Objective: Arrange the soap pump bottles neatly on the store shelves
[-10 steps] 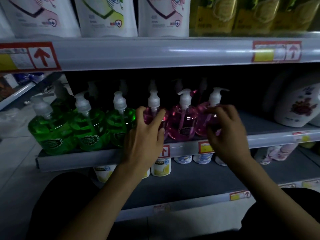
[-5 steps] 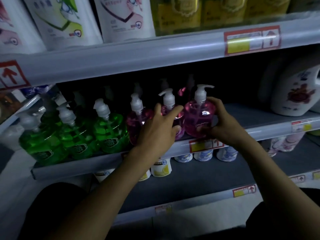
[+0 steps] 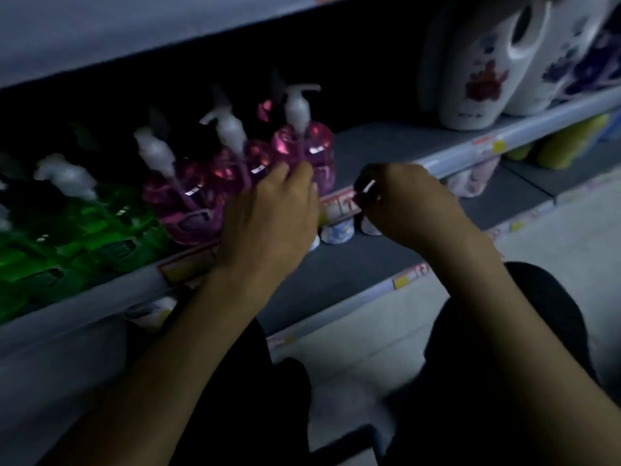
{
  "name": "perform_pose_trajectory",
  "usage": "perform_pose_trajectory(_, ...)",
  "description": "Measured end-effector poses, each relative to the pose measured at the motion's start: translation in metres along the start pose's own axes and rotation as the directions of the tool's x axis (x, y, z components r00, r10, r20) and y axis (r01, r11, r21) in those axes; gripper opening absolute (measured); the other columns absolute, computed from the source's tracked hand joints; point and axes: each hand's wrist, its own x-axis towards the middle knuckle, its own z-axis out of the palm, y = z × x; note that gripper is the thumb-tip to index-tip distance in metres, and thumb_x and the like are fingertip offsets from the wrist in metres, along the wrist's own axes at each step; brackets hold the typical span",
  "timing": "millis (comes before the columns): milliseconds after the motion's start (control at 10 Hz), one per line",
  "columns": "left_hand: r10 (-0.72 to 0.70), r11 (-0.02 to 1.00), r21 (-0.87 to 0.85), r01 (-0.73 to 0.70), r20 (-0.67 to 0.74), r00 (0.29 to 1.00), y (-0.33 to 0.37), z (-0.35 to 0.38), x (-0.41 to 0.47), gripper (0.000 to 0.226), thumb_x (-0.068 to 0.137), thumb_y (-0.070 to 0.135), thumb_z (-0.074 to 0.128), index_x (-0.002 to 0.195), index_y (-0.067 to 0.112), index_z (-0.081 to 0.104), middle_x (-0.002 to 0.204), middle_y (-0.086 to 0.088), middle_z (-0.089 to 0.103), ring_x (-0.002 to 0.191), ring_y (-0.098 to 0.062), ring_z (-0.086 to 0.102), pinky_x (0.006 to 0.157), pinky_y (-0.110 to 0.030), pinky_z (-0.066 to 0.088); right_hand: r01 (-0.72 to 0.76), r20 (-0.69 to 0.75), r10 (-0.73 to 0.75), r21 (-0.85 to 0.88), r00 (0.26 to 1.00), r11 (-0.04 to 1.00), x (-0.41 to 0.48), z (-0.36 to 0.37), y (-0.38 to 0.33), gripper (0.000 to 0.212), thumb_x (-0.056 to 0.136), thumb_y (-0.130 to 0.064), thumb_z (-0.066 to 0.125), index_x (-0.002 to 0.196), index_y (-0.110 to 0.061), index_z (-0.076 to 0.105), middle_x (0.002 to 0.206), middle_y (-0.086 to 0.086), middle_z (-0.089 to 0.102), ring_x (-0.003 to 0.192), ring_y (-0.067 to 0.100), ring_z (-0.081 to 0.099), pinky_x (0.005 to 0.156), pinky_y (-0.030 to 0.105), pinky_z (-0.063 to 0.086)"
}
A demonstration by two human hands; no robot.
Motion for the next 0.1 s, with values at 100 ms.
perform_pose_trajectory(100, 0.068, 0.997, -0.048, -0.062, 0.137, 0.988, 0.0104, 0.0368, -0.0065, 0.024, 0.092, 0.020, 0.052, 0.069, 0.012, 0.051, 0.061, -0.013, 0.059, 0.053, -0.036, 0.058, 0.046, -0.032, 0.036, -0.154, 0.133, 0.157, -0.030, 0.979, 0.988, -0.0142, 0.0280, 0.0241, 0.019, 0.089, -0.026, 0.047, 0.078, -0.011, 0.054, 0.087, 0.021, 0.059, 0.092, 0.044, 0.061, 0.070, 0.036, 0.043)
